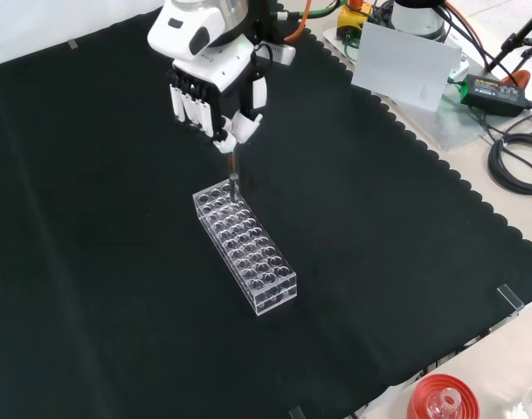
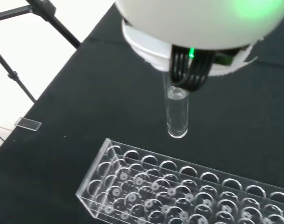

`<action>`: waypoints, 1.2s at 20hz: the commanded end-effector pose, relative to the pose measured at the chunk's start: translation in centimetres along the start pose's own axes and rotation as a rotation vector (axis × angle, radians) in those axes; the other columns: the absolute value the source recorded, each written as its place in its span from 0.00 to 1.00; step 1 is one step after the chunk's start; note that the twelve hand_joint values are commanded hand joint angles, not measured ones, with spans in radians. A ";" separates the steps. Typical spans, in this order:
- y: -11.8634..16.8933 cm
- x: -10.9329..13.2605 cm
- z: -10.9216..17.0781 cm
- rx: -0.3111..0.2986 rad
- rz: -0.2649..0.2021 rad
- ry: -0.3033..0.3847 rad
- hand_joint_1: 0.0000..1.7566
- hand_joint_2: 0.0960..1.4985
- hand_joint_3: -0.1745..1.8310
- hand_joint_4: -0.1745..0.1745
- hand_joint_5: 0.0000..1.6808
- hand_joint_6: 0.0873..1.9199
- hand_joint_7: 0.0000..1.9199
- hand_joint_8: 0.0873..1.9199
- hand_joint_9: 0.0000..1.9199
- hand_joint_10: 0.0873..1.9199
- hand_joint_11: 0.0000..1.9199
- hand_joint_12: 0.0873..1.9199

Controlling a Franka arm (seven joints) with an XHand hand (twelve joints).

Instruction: Shake the test tube.

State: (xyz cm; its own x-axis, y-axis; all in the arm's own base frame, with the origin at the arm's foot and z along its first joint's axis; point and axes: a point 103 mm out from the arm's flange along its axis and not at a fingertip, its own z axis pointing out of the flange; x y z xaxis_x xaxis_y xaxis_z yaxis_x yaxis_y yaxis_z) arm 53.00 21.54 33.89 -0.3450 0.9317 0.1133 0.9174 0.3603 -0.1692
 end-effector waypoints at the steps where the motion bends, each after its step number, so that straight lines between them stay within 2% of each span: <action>1: 0.4 -0.3 0.4 0.008 0.004 -0.015 0.82 0.26 0.52 0.00 0.82 0.23 0.80 0.24 0.72 0.17 0.60 0.51; 3: 0.4 -1.5 0.6 0.017 0.031 -0.031 0.82 0.26 0.52 0.00 0.82 0.23 0.80 0.24 0.72 0.17 0.60 0.51; 10: -0.3 -7.2 1.0 0.047 0.171 -0.099 0.82 0.26 0.52 0.00 0.82 0.23 0.80 0.24 0.72 0.17 0.60 0.51; 15: -0.8 -9.8 0.3 0.038 0.221 -0.128 0.82 0.26 0.52 0.00 0.83 0.23 0.80 0.24 0.72 0.17 0.60 0.51; 18: -0.6 -9.6 0.4 0.040 0.217 -0.122 0.82 0.26 0.52 0.00 0.83 0.23 0.80 0.24 0.72 0.17 0.60 0.51; 24: 1.1 -5.2 1.5 0.052 0.119 -0.080 0.82 0.26 0.52 0.00 0.83 0.23 0.80 0.24 0.72 0.17 0.60 0.51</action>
State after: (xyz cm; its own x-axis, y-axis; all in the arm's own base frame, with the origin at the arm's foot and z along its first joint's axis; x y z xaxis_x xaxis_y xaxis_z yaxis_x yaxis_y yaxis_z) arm 55.67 13.92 32.16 -0.1926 0.9808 -0.0297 0.9582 0.1815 -0.2213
